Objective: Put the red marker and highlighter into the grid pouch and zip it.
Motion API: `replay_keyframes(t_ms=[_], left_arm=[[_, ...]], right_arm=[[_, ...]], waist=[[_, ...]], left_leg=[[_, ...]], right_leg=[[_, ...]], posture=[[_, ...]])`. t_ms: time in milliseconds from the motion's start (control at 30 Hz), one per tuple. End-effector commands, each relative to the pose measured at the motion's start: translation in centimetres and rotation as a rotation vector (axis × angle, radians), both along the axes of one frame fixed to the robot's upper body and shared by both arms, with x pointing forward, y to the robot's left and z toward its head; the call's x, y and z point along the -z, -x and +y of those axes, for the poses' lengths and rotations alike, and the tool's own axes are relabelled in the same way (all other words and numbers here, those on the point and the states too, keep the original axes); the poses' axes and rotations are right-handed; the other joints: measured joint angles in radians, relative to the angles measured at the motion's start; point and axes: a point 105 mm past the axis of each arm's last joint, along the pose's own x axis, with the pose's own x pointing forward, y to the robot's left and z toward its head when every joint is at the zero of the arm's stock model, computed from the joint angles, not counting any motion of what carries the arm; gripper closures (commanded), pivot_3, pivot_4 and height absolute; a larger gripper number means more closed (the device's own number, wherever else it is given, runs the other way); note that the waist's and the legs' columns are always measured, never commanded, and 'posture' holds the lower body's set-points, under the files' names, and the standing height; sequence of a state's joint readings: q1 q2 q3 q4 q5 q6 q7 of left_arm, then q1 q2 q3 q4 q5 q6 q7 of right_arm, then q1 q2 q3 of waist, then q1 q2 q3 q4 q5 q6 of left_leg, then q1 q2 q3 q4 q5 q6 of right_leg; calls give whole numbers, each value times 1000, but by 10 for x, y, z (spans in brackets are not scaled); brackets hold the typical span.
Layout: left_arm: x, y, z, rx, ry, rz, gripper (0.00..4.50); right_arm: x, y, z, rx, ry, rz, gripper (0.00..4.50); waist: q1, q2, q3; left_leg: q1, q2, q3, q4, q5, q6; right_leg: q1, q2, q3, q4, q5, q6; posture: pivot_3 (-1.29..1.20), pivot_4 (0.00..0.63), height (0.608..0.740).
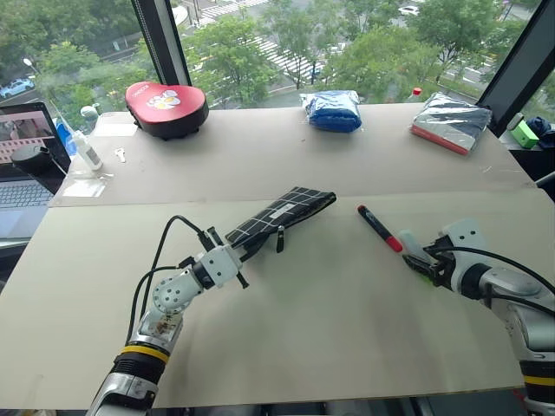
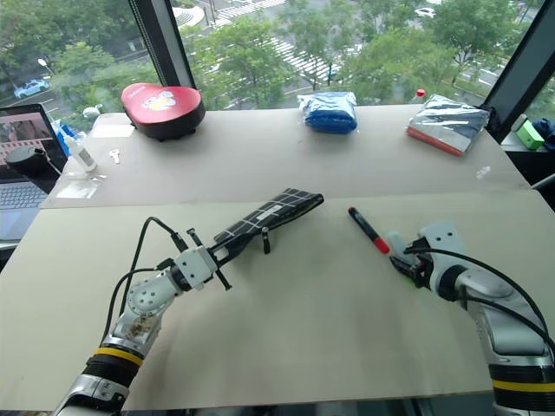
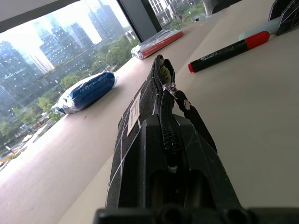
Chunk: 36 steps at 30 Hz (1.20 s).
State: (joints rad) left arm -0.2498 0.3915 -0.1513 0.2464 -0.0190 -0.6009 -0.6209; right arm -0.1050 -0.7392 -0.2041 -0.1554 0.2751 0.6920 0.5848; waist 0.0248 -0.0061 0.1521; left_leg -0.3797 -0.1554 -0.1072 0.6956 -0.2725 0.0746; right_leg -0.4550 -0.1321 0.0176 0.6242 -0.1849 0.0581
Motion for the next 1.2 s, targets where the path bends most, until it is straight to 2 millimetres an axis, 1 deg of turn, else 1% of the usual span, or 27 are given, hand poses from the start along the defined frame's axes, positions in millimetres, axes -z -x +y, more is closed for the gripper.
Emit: replay_keyframes(t_ms=[33,67,133,167,233,267,300,500,600,633,700,767,833,900,933,1000,1033,1067,1133,1200], left_arm=[[-13,1,3,-8,13,-45,4500],[-13,1,3,-7,12,-45,4500],[-13,1,3,-6,11,-46,4500],[-14,1,3,-6,10,-47,4500],[-14,1,3,-6,9,-48,4500],[-15,0,4,-7,8,-48,4500],[-15,0,4,-7,8,-48,4500],[-17,0,4,-5,7,-52,4500],[-17,0,4,-3,5,-53,4500],[-17,0,4,-3,5,-53,4500],[-17,0,3,-1,3,-53,4500],[-17,1,3,2,0,-53,4500],[-17,1,3,6,-2,-53,4500],[-17,1,3,12,-6,-54,4500],[-17,1,3,13,-6,-54,4500],[-17,0,2,14,-6,-54,4500],[-17,0,2,16,-6,-54,4500],[-17,1,1,21,-5,-55,4500],[-17,3,-1,30,-2,-55,4500],[-16,5,-3,39,0,-55,4500]], right_arm=[[-2,-1,-4,2,27,-18,1771],[-1,-1,-5,7,28,-18,1771],[0,-2,-9,26,27,-17,2159],[0,-2,-10,31,27,-12,2386],[1,-1,-12,36,28,-8,3095],[0,-1,-13,38,29,-8,3357],[0,-1,-13,41,29,-9,3438],[-8,-6,-14,57,39,-34,3433],[-14,-12,-19,114,51,-61,3433],[-19,-16,-19,129,31,-85,3433],[-41,-25,-17,162,-48,-164,3433],[-72,-34,-11,149,-132,-275,3433],[-100,-35,5,60,-237,-345,3433],[-118,-27,30,-106,-253,-377,3433],[-121,-21,42,-194,-222,-373,3433],[-121,-12,58,-314,-156,-352,3433],[-118,-7,69,-388,-86,-335,3433],[-109,-1,80,-471,14,-297,3433],[-95,2,93,-574,169,-251,3433],[-84,1,101,-631,254,-229,3433]], waist=[[0,0,0],[0,0,0],[0,0,0],[0,0,0],[1,0,0],[2,0,0],[2,0,0],[2,0,0],[1,0,0],[1,0,0],[1,0,0],[-6,0,0],[-11,0,0],[-11,0,0],[-10,0,0],[-9,0,0],[-9,0,0],[-9,0,0],[-11,0,0],[-13,0,0]], left_leg=[[0,0,0,0,0,0],[0,0,0,0,0,0],[0,0,0,0,0,0],[0,0,0,0,0,0],[1,0,0,0,0,0],[1,0,0,0,0,0],[1,0,0,0,0,0],[1,0,0,0,0,0],[1,0,0,0,0,0],[1,0,0,0,0,0],[0,0,0,0,0,0],[0,0,0,0,0,0],[0,1,1,0,0,0],[-1,1,0,-1,0,0],[0,1,0,-1,0,0],[-1,2,-1,-1,-1,1],[-1,2,-1,-1,-1,1],[-1,2,-1,-1,-1,1],[-1,1,0,0,-1,2],[-1,1,0,0,-1,2]], right_leg=[[0,0,0,0,0,0],[0,0,0,0,0,0],[0,0,0,0,0,0],[0,0,0,0,0,0],[1,0,0,0,0,0],[1,0,0,0,0,0],[1,0,0,0,0,0],[1,0,0,0,0,0],[1,0,0,0,0,0],[1,0,0,0,0,0],[0,0,0,0,0,0],[0,0,1,0,0,0],[-1,0,2,0,0,0],[-1,1,1,0,0,0],[-1,1,1,0,0,0],[-1,1,-1,-1,0,0],[-1,1,-1,-1,0,0],[-1,1,-1,-1,0,0],[-1,1,-1,-2,0,0],[-1,1,-1,-2,0,0]], posture=[[0,150,740],[0,150,740],[0,150,740],[0,150,740],[0,150,740],[0,150,740],[0,150,740],[0,150,740],[0,150,740],[0,150,740],[0,150,740],[0,150,740],[0,150,740],[0,150,740],[0,150,740],[0,150,740],[0,150,740],[0,150,740],[0,150,740],[0,150,740]])
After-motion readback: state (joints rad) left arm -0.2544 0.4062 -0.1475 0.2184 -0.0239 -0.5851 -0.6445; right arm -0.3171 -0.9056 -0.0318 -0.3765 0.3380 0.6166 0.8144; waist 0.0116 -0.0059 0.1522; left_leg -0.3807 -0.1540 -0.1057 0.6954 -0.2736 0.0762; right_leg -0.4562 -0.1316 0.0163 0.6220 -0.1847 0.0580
